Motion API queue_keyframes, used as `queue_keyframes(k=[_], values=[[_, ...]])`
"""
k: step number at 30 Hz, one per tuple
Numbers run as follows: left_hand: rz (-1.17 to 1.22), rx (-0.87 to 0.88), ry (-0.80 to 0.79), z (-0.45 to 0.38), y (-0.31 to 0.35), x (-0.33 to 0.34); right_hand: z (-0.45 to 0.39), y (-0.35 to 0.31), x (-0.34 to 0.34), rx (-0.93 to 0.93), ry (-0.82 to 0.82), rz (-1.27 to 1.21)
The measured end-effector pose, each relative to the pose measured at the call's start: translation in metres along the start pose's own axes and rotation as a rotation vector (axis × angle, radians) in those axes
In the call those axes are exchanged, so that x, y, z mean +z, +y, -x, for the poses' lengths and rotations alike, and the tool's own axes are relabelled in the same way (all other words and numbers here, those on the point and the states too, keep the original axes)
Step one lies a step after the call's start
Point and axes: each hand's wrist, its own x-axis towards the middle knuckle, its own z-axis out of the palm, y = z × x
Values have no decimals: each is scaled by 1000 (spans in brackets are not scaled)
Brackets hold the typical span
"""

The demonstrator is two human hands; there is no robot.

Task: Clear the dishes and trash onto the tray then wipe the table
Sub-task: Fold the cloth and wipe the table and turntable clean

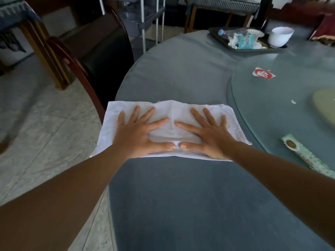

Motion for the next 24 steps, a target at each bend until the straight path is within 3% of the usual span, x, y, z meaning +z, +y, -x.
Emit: queue_keyframes(k=[24], values=[[80, 210, -16, -323, -89, -35, -253, 85, -50, 285, 61, -74]])
